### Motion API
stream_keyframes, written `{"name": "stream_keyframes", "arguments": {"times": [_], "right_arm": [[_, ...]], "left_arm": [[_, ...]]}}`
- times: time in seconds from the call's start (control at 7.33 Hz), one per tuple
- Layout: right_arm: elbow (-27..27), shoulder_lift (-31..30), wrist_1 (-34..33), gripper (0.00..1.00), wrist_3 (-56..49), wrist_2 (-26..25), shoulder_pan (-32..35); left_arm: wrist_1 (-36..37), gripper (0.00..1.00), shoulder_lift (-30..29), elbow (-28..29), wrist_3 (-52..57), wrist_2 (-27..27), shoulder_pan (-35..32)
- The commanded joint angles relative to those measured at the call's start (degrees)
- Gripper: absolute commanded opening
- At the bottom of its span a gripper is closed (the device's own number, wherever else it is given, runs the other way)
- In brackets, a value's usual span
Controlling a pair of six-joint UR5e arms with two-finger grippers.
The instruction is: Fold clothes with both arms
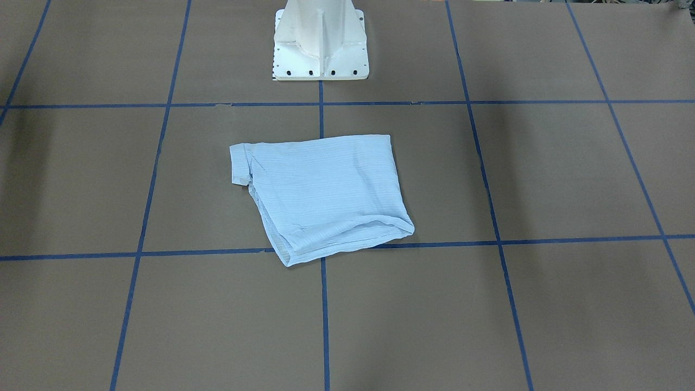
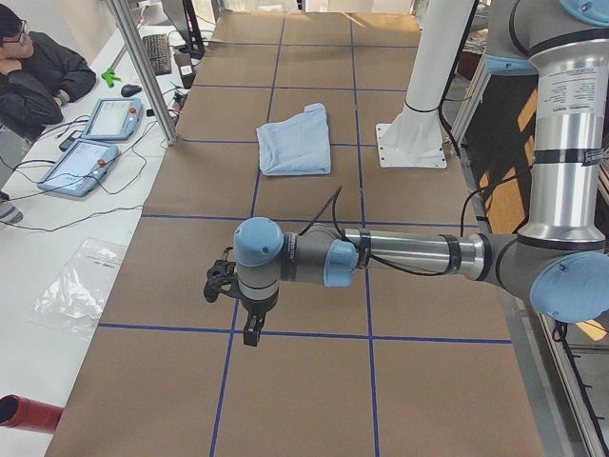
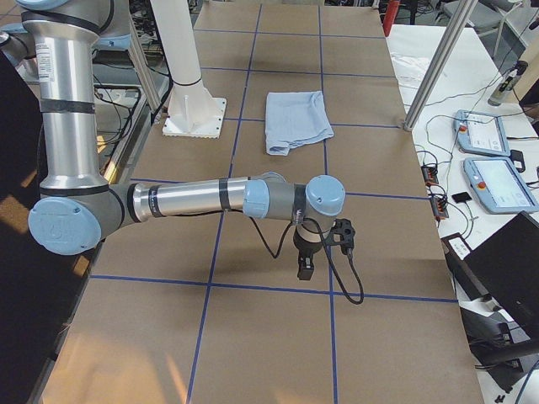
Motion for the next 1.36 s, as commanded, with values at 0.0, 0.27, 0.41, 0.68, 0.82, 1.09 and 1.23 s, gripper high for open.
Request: {"name": "stream_keyframes", "arguments": {"times": [0.0,0.27,0.41,0.68,0.82,1.09,1.23], "right_arm": [[-1.7,-0.9,0.1,1.0,-0.1,1.9,0.3],[-1.9,-2.4,0.1,1.0,-0.1,2.4,0.7],[-1.8,-2.5,0.1,1.0,-0.1,2.7,1.8],[-0.5,-2.3,0.2,1.0,-0.1,2.7,3.0],[-0.3,-2.5,0.2,1.0,-0.1,2.7,3.2],[-0.3,-3.2,0.2,1.0,-0.2,2.7,3.3],[-0.3,-3.2,0.2,1.0,-0.1,2.6,3.3]], "left_arm": [[6.4,1.0,0.9,-2.5,0.9,-0.2,0.4],[2.6,1.0,3.2,-1.5,1.7,-0.3,0.4],[1.6,1.0,3.3,-1.2,1.5,-0.4,0.5],[1.5,1.0,3.3,-1.2,1.4,-0.4,0.5],[1.5,1.0,3.3,-1.3,1.4,-0.5,0.5],[1.4,1.0,3.2,-1.2,1.5,-0.5,0.5],[1.4,1.0,3.3,-1.2,1.5,-0.5,0.5]]}}
